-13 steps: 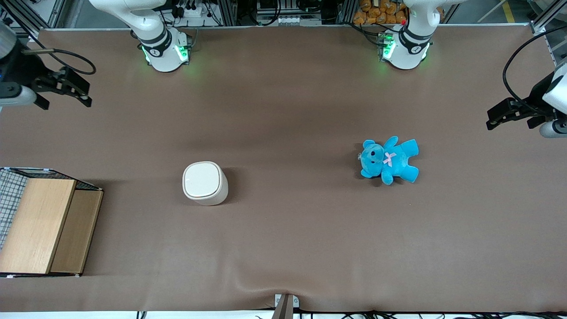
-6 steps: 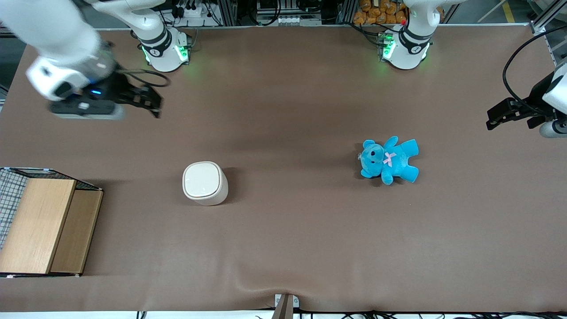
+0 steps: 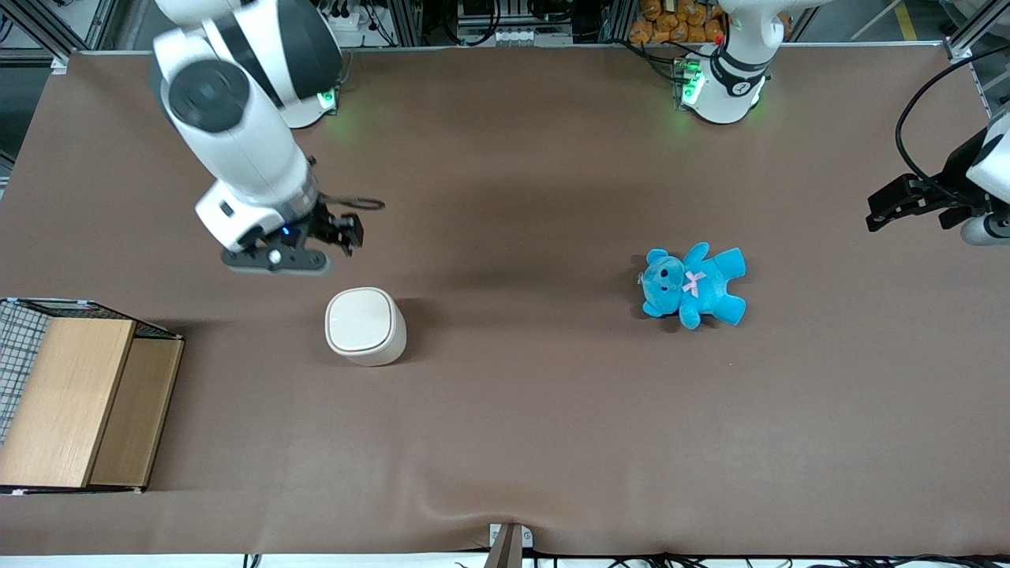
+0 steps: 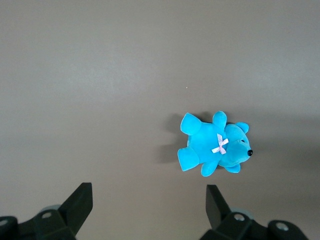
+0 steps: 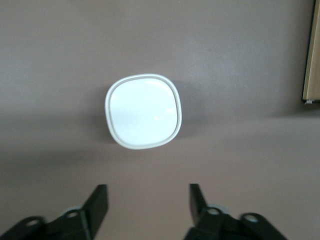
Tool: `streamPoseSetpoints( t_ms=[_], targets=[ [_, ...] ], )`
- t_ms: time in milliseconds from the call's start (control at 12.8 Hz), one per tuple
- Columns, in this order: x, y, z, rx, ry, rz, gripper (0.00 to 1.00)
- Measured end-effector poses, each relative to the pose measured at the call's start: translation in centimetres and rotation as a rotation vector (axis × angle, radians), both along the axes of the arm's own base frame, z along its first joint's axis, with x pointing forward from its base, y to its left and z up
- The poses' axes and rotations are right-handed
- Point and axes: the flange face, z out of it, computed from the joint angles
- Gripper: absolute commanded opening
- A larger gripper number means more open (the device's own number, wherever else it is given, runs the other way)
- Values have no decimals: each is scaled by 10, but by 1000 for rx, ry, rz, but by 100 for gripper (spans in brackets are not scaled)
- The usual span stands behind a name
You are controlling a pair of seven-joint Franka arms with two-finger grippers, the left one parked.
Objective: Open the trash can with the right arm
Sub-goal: 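Move the right gripper over the white trash can's lid, then lower the right gripper onto the lid edge of the trash can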
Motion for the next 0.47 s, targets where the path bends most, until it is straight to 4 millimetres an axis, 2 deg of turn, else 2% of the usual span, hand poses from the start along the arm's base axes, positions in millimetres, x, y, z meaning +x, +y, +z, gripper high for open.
streamPoseSetpoints(
  t_ms=[312, 469],
  targets=[
    [27, 3, -77, -2, 25, 62, 5],
    [41, -8, -109, 12, 22, 143, 0]
  ],
)
